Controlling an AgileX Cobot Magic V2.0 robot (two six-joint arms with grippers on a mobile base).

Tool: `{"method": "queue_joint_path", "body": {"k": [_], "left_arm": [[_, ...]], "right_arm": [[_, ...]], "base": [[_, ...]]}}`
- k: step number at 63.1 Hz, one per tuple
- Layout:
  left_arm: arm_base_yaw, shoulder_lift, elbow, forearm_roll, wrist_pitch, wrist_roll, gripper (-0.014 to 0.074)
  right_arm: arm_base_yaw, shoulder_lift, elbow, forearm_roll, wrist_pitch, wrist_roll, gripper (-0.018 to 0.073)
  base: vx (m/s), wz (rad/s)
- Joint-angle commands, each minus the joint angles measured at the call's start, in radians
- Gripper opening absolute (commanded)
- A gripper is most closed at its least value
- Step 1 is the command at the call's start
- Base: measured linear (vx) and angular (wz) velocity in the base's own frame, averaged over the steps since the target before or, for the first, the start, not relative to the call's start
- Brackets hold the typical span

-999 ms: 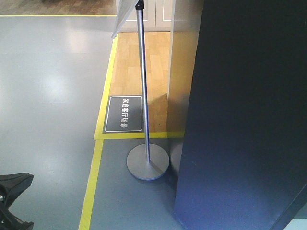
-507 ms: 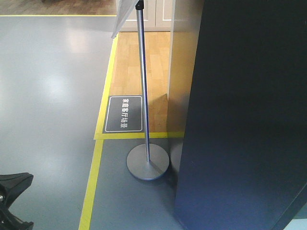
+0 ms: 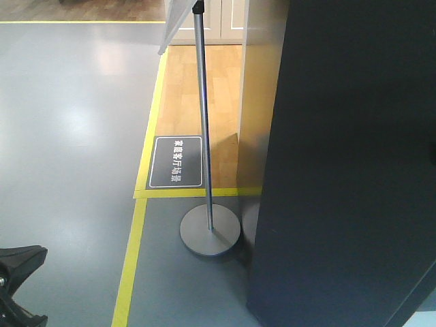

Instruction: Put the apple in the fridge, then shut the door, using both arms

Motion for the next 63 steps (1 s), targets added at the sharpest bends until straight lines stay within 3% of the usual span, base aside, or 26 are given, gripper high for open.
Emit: {"method": "queue_joint_path", "body": {"k": [1, 8, 16, 31, 41, 46, 54, 63], "left_arm": [[0.0, -0.006, -0.027, 0.007, -0.053, -0.01, -0.0006], [0.0, -0.006, -0.027, 0.007, -0.053, -0.01, -0.0006], [0.0, -0.006, -0.027, 0.007, -0.053, -0.01, -0.0006], [0.0, -0.006, -0.027, 0.007, -0.053, -0.01, -0.0006], [0.0, -0.006, -0.027, 0.007, -0.053, -0.01, -0.0006], [0.0, -0.006, -0.027, 0.007, -0.053, -0.01, -0.0006], [0.0, -0.006, -0.027, 0.007, -0.053, -0.01, -0.0006], [0.0, -0.006, -0.027, 0.007, -0.053, -0.01, -0.0006]], "right_arm": [[-0.001, 0.038, -0.072, -0.087, -0.06, 0.045, -0.0005], [-0.005, 0.093, -0.123, -0.138, -0.046, 0.084, -0.0003], [-0.082, 0.147, -0.174, -0.127, -0.053, 0.084, -0.0003], [-0.255, 0.216, -0.249, 0.036, -0.139, -0.042, -0.0003], [-0.386, 0.276, -0.294, 0.25, -0.24, -0.232, -0.0003], [-0.437, 0.325, -0.333, 0.411, -0.276, -0.346, -0.0003], [-0.484, 0.409, -0.416, 0.653, -0.292, -0.569, -0.0003], [-0.51, 0.512, -0.519, 0.848, -0.295, -0.716, -0.0003]], "base": [[0.0, 0.0], [0.0, 0.0], [0.0, 0.0], [0.0, 0.0], [0.0, 0.0], [0.0, 0.0], [0.0, 0.0], [0.0, 0.0]]}}
